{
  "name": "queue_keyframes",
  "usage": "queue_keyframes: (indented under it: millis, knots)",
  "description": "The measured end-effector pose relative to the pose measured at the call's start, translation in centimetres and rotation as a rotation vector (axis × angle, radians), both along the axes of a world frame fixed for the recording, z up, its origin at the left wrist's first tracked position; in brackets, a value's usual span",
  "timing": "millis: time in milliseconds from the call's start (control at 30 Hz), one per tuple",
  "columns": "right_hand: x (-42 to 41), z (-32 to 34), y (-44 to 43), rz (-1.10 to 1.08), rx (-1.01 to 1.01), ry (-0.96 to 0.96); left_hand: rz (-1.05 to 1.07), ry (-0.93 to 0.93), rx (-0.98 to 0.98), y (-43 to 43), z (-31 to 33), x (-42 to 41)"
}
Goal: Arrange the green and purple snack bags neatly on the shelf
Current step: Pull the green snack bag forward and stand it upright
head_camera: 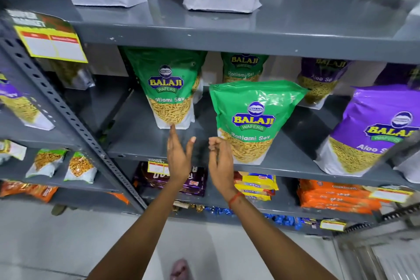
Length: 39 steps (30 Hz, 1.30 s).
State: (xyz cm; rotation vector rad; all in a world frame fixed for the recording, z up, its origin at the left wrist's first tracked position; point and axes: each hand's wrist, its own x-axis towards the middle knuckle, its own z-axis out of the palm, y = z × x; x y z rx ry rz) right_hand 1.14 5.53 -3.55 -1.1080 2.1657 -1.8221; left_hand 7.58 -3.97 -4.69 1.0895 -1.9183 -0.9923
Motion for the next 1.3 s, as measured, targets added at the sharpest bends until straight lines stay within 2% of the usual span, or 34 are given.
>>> queue_keyframes:
  millis: [200,333,433,533,867,1300]
  knots:
    - [0.7,-1.5,-7.7,-0.118,0.056,-0.203,0.026,-0.020,0.091,-8.8,-0.4,2.9]
    - [-0.6,-2.8,-11.6,-0.156,0.154,-0.302,-0.099,0.014,0.219,-12.8,-0.4,3.1]
    - [-2.2,-2.9,-14.0,-0.052,0.205,-0.372,-0.242,0.098,0.300,-14.4,0.0,2.5]
    - [-3.2,-2.9,-15.5,0.076,0.144,-0.429,-0.241,0.136,0.306,-15.4,0.2,2.5]
    - [1.6,-3.0,-11.8,0.056,0.054,-0.426,-0.230,0.170,0.286,-13.4,-1.4,7.2]
    - [5.4,-2.5,-9.4,-0.019,0.130,-0.431,-0.287,0.136,0.369,-11.7,-1.1,10.8]
